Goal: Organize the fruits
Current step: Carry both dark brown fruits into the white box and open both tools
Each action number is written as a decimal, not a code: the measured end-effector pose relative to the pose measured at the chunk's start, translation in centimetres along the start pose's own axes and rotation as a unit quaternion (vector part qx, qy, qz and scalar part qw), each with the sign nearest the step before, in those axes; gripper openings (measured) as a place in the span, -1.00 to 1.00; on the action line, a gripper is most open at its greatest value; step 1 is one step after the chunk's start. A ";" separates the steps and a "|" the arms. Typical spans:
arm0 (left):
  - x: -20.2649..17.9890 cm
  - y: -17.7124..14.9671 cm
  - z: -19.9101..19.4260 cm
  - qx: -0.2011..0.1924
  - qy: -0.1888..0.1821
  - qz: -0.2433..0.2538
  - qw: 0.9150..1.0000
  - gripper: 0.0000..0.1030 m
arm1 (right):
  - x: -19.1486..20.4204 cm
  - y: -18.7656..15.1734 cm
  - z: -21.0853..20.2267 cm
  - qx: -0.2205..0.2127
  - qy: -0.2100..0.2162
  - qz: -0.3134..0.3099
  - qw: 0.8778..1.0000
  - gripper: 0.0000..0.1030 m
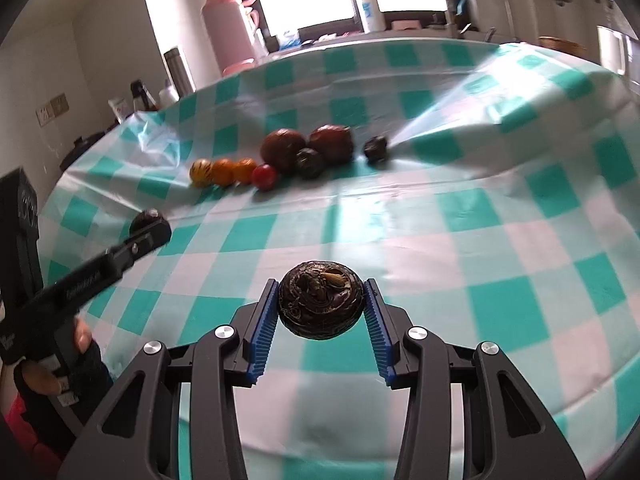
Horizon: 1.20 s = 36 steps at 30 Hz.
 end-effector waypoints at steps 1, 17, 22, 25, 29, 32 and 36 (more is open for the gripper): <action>-0.9 -0.3 -0.3 0.001 -0.007 0.009 1.000 -0.21 | -0.6 -0.2 -0.6 -0.004 -0.003 0.005 1.000 -0.19; -13.9 -6.6 -1.8 0.057 -0.089 0.134 0.985 -0.21 | -10.6 -4.9 -10.2 -0.069 -0.052 0.073 0.994 -0.19; -17.8 -8.8 -2.1 0.074 -0.112 0.184 0.974 -0.21 | -13.9 -8.0 -11.9 -0.068 -0.072 0.106 0.989 -0.19; -20.4 -10.5 -1.9 0.090 -0.125 0.214 0.965 -0.21 | -16.0 -10.3 -12.7 -0.061 -0.089 0.128 0.986 -0.19; -23.9 -12.9 -2.1 0.101 -0.143 0.264 0.949 -0.21 | -18.6 -12.9 -13.8 -0.061 -0.108 0.158 0.980 -0.19; -26.6 -14.7 -2.5 0.109 -0.160 0.301 0.934 -0.21 | -20.7 -14.7 -15.1 -0.058 -0.130 0.180 0.973 -0.19; -30.5 -17.6 -3.1 0.116 -0.190 0.356 0.908 -0.21 | -23.4 -17.5 -17.1 -0.057 -0.158 0.204 0.964 -0.19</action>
Point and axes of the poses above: each gripper's, at about its wrist camera, not at the fingertips, and z roughly the way its jaws point, x to its left, y to its top, the point moved 6 cm from there along z, roughly the way its jaws point, and after that the axes turned 5 degrees about -z, right-handed, at the moved point
